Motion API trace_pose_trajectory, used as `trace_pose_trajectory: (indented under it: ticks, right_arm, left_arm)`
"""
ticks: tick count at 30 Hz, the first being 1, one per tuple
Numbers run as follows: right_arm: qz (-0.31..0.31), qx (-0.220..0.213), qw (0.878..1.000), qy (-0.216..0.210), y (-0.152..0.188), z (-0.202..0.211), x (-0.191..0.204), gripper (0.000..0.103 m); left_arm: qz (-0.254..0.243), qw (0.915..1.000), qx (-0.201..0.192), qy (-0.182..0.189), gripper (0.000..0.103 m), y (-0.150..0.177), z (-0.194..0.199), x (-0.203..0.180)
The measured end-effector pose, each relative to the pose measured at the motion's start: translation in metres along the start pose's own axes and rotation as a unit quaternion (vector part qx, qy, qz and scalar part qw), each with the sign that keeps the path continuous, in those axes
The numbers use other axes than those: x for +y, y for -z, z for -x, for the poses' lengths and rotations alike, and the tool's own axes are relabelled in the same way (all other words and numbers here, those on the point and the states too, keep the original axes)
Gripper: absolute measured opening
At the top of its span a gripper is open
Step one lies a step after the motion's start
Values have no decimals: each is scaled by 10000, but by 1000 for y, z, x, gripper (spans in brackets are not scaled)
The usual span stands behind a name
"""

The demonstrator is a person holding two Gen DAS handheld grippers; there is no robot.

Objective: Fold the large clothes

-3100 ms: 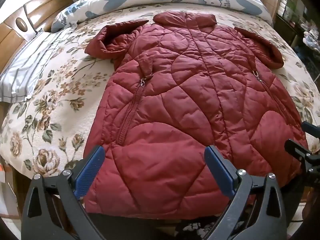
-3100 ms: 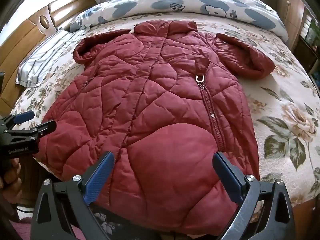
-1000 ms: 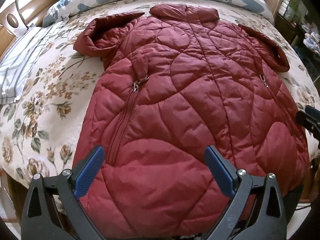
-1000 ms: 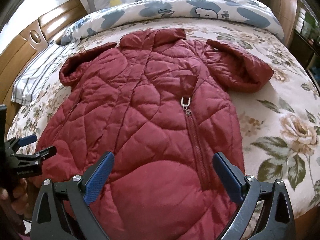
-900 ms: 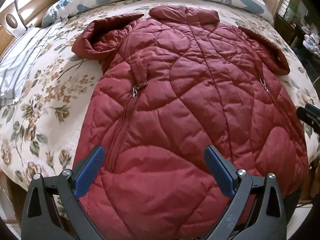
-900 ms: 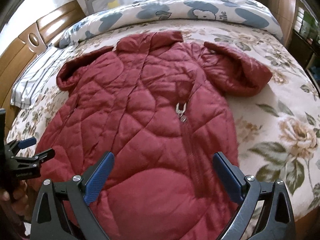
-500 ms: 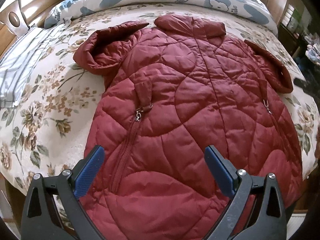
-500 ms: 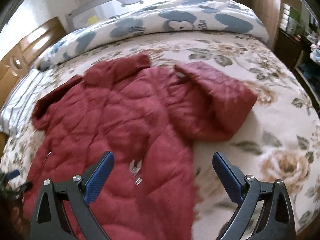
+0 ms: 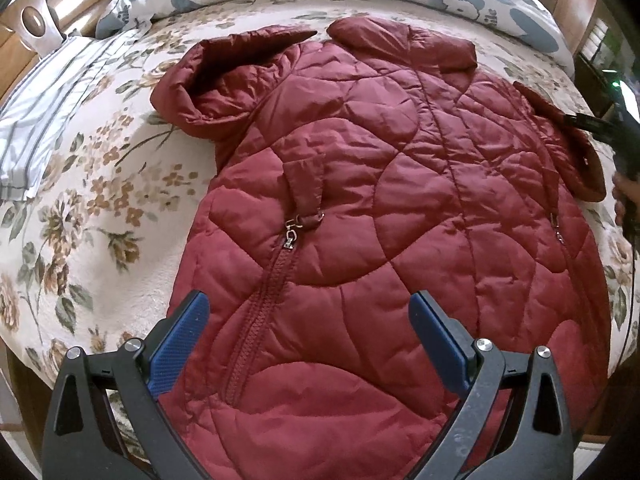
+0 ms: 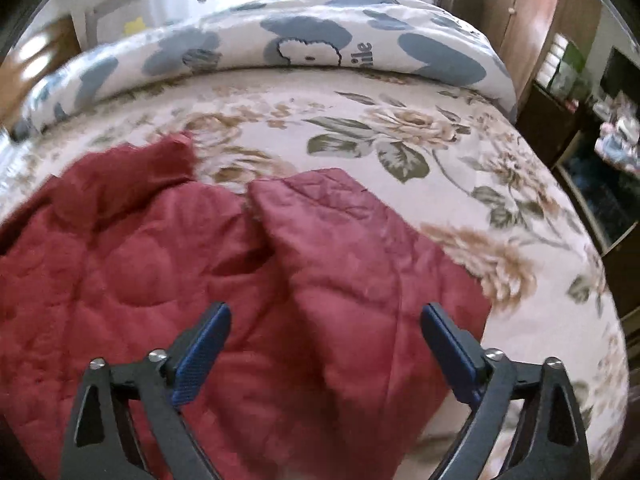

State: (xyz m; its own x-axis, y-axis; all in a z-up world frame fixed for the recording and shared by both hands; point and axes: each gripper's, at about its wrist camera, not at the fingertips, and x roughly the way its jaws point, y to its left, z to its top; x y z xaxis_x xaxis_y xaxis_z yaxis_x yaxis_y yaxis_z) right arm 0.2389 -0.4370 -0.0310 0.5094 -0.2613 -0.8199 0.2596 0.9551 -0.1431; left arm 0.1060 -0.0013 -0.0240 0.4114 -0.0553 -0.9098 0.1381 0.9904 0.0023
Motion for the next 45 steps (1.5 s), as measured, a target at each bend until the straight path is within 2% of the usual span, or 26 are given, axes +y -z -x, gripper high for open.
trace_pose_trajectory:
  ticks: [1, 3, 4, 5, 6, 8, 11, 15, 19, 24, 27, 31, 33, 36, 40, 43, 44, 45]
  right_arm:
    - [72, 52, 9999, 92, -3, -8, 1, 83]
    - [224, 198, 9991, 294, -5, -27, 3, 59]
    - [233, 257, 9989, 305, -6, -32, 2, 52]
    - [182, 293, 9991, 251, -6, -36, -1, 32]
    - [109, 261, 9994, 194, -5, -34, -3, 20]
    - [-30, 70, 9999, 119, -7, -19, -4, 16]
    - [-168, -248, 9990, -319, -4, 8, 5, 15]
    - [11, -434, 9944, -961, 5, 42, 38, 14]
    - [236, -428, 9854, -1633, 21, 63, 77, 14]
    - [497, -345, 9738, -2193, 43, 71, 119, 14]
    - [688, -320, 9642, -2543, 55, 68, 139, 15]
    - [1050, -310, 9393, -3250, 70, 65, 164, 15]
    - [1339, -309, 9328, -3332, 76, 64, 176, 15]
    - [1588, -282, 9293, -3322, 83, 60, 189, 16]
    - [1587, -249, 9287, -3341, 86, 56, 192, 19]
    - [1565, -256, 9280, -3373, 86, 56, 194, 19]
    - [1553, -253, 9278, -3384, 86, 55, 194, 20]
    - [1537, -259, 9273, -3404, 86, 56, 193, 20]
  left_arm:
    - [1, 10000, 22, -14, 101, 0, -2, 1]
    - [-16, 10000, 80, -38, 101, 1, -5, 0]
    - [-26, 10000, 86, -42, 101, 1, -5, 0]
    - [-34, 10000, 78, -45, 101, 0, -6, 0]
    - [-39, 10000, 66, -44, 101, 0, -7, 1]
    - [-30, 10000, 66, -30, 101, -2, -9, 2]
    - [4, 9999, 104, 12, 101, -4, -14, 1]
    - [4, 9999, 89, 51, 101, -7, -19, -2]
    - [23, 9997, 107, 209, 101, -7, -21, 1]
    - [11, 9996, 37, 262, 101, -9, -23, 6]
    - [107, 9979, 61, 631, 101, -17, -25, 13]
    - [399, 9897, 163, 1368, 101, -40, -32, 25]
    - [498, 9854, 131, 1625, 101, -55, -35, 28]
    - [601, 9807, 128, 1857, 101, -80, -45, 30]
    - [821, 9691, 306, 2306, 101, -119, -69, 28]
    - [789, 9665, 455, 2401, 100, -134, -87, 19]
    - [756, 9678, 495, 2350, 98, -138, -92, 16]
    - [714, 9691, 522, 2304, 88, -141, -97, 11]
